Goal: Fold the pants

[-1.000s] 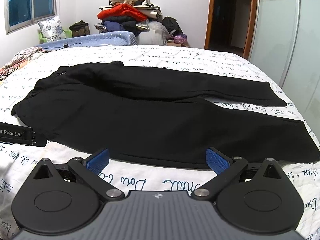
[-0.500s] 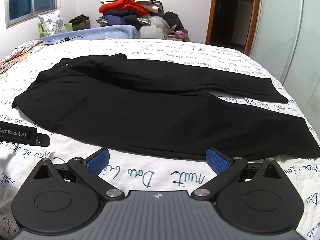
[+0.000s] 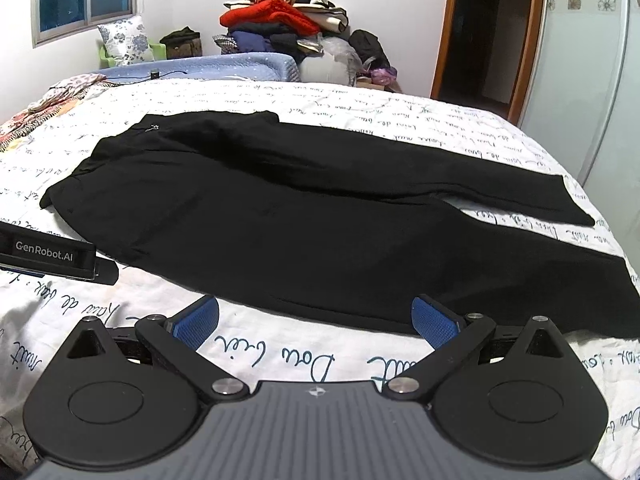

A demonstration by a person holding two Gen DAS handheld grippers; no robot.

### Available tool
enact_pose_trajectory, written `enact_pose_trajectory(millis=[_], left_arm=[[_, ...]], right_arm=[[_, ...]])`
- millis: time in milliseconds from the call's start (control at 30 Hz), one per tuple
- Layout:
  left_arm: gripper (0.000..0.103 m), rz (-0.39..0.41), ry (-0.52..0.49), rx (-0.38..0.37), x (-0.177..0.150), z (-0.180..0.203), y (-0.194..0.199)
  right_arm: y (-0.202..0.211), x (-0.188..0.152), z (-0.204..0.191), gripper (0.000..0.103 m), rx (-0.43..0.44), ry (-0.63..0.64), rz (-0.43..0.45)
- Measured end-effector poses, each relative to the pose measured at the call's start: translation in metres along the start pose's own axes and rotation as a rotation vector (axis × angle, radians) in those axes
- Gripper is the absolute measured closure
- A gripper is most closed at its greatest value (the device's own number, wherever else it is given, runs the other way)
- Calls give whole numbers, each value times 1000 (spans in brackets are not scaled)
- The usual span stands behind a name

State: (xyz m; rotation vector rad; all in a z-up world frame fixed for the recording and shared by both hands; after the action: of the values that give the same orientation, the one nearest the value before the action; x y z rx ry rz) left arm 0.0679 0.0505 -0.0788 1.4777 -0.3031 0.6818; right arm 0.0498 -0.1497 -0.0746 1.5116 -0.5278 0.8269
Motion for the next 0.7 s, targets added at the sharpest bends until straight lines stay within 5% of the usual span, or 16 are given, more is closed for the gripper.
enact_pose_trajectory(millis=[700], left_arm=[[7, -10, 0, 12, 1, -1, -2]], right_arm=[[-2, -1, 2, 0, 17, -6, -3]])
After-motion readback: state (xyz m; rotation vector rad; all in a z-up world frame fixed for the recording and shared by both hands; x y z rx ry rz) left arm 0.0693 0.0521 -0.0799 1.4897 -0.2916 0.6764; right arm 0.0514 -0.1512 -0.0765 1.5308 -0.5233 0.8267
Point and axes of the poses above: each gripper's, at about its wrist camera, not at the fingertips, and y roughly against the way its jaws point, z to its right, x to its top, the point moved 5 cm from there along -y, roughly the way its jaws point
